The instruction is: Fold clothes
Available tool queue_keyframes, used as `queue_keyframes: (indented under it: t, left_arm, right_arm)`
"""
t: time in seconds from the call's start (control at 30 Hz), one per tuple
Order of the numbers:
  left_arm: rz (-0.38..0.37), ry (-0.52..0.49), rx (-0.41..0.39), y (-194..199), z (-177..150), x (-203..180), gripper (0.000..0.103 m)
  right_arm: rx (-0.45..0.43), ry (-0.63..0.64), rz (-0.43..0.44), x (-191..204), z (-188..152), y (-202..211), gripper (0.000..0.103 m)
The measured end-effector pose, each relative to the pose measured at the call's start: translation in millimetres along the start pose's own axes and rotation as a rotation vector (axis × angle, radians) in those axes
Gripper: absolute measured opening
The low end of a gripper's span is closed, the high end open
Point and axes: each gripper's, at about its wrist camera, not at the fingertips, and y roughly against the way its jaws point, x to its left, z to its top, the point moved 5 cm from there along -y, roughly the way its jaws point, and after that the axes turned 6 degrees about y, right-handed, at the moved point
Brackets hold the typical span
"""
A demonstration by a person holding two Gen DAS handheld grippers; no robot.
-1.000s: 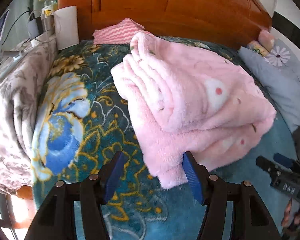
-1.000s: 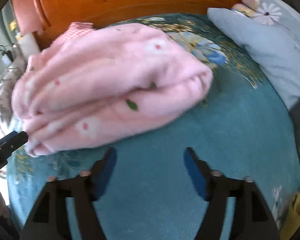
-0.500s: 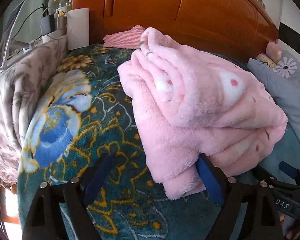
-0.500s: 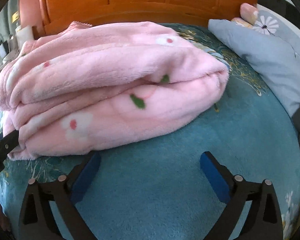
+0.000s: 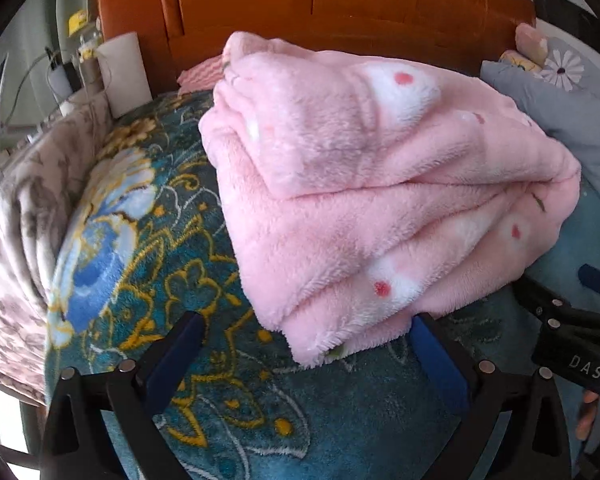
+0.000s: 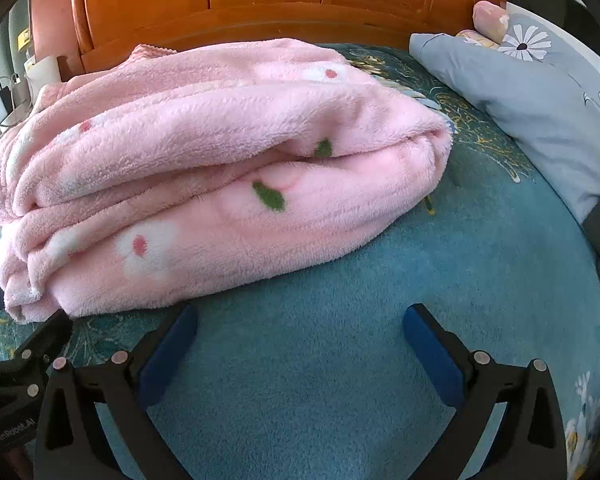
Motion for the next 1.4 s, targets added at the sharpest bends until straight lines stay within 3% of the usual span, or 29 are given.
queue_keyframes:
  t: [0.6, 1.07, 1.4]
  left_arm:
    - [-0.007, 0.006, -0.005, -0.6, -0.7, 0.5, 0.103]
    - [0.031, -0.014, 0.002, 0.0, 0.0, -3.5, 0.103]
    - [0.04, 0.006, 0.074, -3.5, 4.9, -2.7, 0.103]
  right_arm:
    - [0.0, 0.001, -0.01, 4.6, -7.2, 1.0, 0.103]
    - [0.006, 0.0, -0.007, 7.7, -12.0, 3.7, 0.103]
    - [0.052, -0.027, 0.017, 4.7, -5.0, 4.5, 0.103]
